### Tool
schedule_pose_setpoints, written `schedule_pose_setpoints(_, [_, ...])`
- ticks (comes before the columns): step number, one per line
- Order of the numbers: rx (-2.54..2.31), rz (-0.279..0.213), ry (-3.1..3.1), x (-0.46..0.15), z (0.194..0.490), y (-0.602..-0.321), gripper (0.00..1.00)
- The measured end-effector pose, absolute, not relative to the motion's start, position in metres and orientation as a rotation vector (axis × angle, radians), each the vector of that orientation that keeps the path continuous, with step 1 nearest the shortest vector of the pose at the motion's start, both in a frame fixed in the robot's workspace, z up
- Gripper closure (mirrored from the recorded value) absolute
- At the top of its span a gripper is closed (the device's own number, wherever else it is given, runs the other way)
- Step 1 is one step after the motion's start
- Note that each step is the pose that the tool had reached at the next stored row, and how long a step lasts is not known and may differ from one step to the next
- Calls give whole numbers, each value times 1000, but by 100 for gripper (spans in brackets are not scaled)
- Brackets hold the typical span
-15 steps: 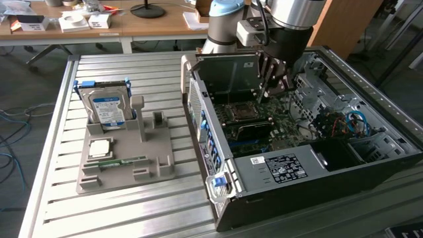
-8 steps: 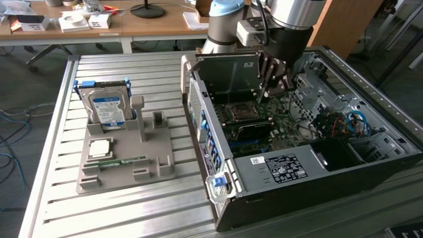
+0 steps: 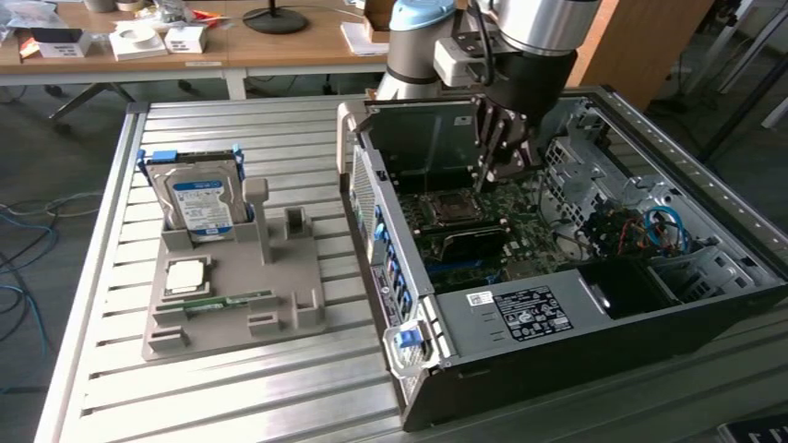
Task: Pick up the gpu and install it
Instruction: 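Press down on the gpu until it lock into place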
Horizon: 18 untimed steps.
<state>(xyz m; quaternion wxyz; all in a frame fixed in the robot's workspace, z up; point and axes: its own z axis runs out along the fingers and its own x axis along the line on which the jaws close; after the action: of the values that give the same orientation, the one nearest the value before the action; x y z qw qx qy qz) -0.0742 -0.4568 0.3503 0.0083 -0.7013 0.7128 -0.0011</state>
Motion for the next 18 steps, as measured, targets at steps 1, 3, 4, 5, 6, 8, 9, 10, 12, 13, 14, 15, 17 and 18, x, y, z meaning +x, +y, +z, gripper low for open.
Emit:
schedule_pose_setpoints(1, [-2191, -3, 2228, -75, 350, -457, 89])
schedule_pose_setpoints(3, [-2191, -3, 2229, -76, 349, -457, 89])
schedule_pose_setpoints(4, [-2191, -3, 2229, -76, 348, -457, 89])
schedule_pose_setpoints(5, [-2190, -3, 2229, -76, 347, -457, 89])
schedule_pose_setpoints(6, [-2190, -3, 2229, -76, 345, -457, 89])
schedule_pose_setpoints(8, [-2190, -3, 2229, -77, 341, -457, 89])
schedule_pose_setpoints(9, [-2190, -3, 2230, -77, 339, -457, 89])
schedule_pose_setpoints(10, [-2190, -3, 2230, -77, 337, -457, 89])
schedule_pose_setpoints(12, [-2190, -3, 2230, -77, 335, -457, 89])
schedule_pose_setpoints(13, [-2190, -3, 2230, -77, 335, -457, 89])
schedule_pose_setpoints(14, [-2190, -4, 2230, -77, 335, -457, 89])
schedule_pose_setpoints(15, [-2189, -3, 2230, -77, 334, -456, 89])
schedule_pose_setpoints(17, [-2188, -4, 2231, -79, 333, -454, 89])
schedule_pose_setpoints(18, [-2187, -4, 2233, -80, 333, -453, 89])
